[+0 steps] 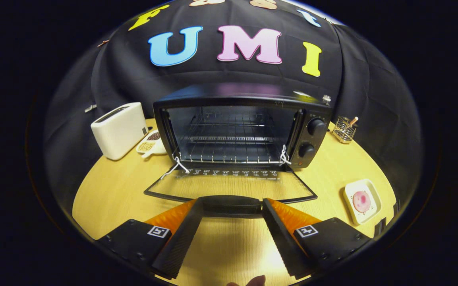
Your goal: Open the toaster oven, put the food inside, and close the toaster oven door.
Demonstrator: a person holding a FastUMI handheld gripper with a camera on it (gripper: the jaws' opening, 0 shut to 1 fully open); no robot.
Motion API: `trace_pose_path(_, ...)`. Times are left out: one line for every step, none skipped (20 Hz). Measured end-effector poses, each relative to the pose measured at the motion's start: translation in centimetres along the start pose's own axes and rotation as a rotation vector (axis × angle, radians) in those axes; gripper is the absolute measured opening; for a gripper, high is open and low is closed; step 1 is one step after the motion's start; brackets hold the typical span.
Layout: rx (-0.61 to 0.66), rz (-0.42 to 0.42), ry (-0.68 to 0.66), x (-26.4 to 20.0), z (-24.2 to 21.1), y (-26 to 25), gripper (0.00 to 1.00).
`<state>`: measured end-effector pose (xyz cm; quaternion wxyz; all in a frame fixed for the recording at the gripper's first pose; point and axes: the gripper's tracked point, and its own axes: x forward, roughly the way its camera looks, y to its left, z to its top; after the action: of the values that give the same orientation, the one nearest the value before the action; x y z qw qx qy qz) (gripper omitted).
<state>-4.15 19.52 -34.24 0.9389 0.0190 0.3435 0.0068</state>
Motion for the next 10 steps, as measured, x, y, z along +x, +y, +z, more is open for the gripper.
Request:
trace_pose_path(0.005,0.003,0.029,0.1,-0.9,0.1,0.99)
trace_pose_path(0.016,0.007,0.055,0.2,-1.5,0.2,0.99)
trace_pose_path(0.023,0.01,0.076,0.3,-1.9,0.1,0.99)
trace_pose_path(0.023,0.014,0.086,0.5,-2.1,-0.1,0.99)
trace_pose_path(0.018,0.022,0.09,0.4,-2.4,-0.2,0.99)
trace_pose_path(0.006,0.026,0.087,0.2,-2.5,-0.4,0.99)
trace_pose_path(-0.006,0.028,0.083,-0.1,-2.8,-0.8,0.99)
trace_pose_path(-0.008,0.037,0.081,-0.4,-2.7,-1.1,0.99)
trace_pose_path(-0.007,0.046,0.079,-0.6,-2.7,-1.3,0.99)
trace_pose_path(-0.005,0.058,0.071,-0.9,-2.3,-1.6,0.99)
